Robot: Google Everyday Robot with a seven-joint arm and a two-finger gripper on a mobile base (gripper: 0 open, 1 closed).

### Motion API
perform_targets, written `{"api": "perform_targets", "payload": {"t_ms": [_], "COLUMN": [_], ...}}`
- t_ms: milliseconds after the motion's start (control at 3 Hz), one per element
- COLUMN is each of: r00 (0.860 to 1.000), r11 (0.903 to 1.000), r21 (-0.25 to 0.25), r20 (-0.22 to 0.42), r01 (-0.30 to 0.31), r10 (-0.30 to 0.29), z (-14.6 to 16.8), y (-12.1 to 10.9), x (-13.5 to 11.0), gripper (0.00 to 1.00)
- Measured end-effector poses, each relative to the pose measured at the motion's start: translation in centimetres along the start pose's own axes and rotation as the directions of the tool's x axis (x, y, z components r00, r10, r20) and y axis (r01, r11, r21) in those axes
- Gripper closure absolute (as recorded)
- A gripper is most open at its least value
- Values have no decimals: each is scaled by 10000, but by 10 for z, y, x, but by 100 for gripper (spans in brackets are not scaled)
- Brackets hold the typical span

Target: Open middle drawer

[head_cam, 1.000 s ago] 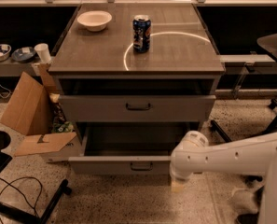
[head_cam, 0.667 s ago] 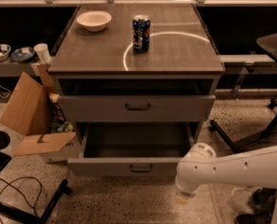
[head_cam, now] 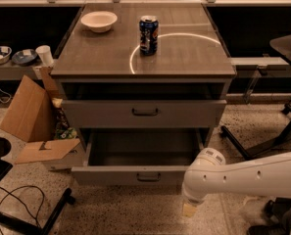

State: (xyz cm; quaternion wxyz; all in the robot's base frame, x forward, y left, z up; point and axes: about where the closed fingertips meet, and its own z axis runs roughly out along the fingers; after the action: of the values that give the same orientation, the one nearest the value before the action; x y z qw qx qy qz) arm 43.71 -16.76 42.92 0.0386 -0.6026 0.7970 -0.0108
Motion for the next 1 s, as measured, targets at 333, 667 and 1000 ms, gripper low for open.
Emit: {"api": "perform_targets", "payload": {"t_ms": [333, 667, 1000], "r00": [9952, 9884, 9886], "r11": [9897, 9794, 9854], "r21": [1065, 1383, 871], "r20": [112, 165, 230], "r01": [952, 1475, 1464], "r10": [-969, -1512, -1489], "z": [-28, -28, 24], "y": [-16, -38, -75], "x": [-25, -43, -60], "gripper": [11, 0, 0]}}
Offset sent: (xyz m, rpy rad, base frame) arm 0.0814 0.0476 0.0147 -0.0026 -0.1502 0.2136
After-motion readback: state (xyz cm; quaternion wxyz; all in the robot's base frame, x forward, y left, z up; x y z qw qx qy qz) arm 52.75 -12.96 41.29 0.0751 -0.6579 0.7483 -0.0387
